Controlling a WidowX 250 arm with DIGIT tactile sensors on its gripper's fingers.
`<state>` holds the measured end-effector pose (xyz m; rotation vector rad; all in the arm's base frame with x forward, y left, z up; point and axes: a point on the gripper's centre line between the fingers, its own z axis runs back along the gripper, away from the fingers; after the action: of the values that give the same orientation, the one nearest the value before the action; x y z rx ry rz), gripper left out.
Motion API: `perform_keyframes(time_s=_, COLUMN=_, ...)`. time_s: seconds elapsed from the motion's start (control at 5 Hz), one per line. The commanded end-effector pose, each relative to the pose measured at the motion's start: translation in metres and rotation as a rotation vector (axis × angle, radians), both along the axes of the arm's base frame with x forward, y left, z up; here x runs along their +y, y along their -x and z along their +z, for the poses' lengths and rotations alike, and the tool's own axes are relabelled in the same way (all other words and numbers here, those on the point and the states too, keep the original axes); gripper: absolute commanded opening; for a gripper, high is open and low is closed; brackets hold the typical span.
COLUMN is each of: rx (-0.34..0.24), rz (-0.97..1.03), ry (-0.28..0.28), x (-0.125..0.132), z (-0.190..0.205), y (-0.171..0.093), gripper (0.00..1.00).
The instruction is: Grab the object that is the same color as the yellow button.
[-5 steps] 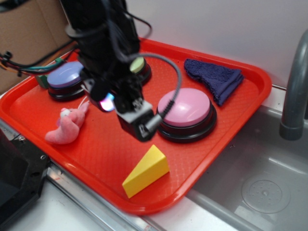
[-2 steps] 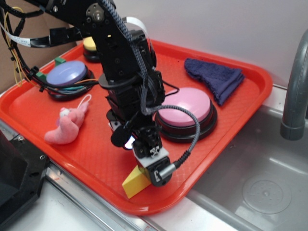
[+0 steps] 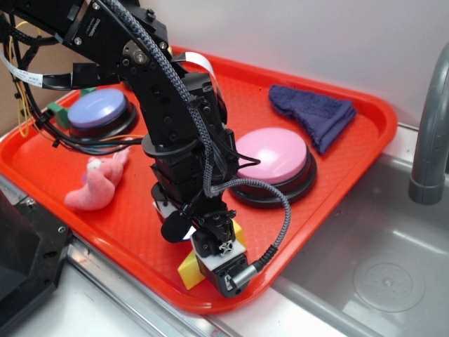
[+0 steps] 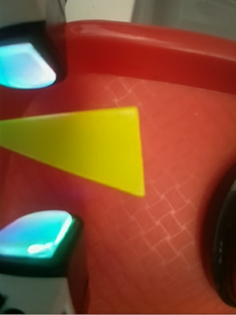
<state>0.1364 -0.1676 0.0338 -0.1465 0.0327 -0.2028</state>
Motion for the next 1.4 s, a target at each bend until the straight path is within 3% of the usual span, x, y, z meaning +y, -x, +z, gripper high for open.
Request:
perform_keyframes(time_s=0.0, rx=0.0, rz=0.054, ry=-0.008, x=-0.005, z=-0.003, y=0.01, gripper=0.64)
perform_keyframes(time_s=0.2, rx=0.005, rz=0.081, ry=0.006, x=0.001, z=-0.002, y=0.006, gripper=0.1)
perform_keyframes(time_s=0.4, rx=0.02, rz=0.12, ry=0.013, x=0.012, z=-0.003, y=0.003, gripper=0.0)
perform_keyframes(time_s=0.6, rx=0.015, rz=0.122, ry=0.009, x=0.019, z=0.001, y=-0.001, gripper=0.0)
perform_keyframes(time_s=1.0, rx=-0.03, rz=0.052, ry=-0.064, x=0.031, z=0.028, y=-0.012, gripper=0.0)
perform_keyframes(time_s=1.2, rx=-0.047, rz=0.07, ry=-0.118, x=0.06, z=0.064, y=-0.009, gripper=0.0)
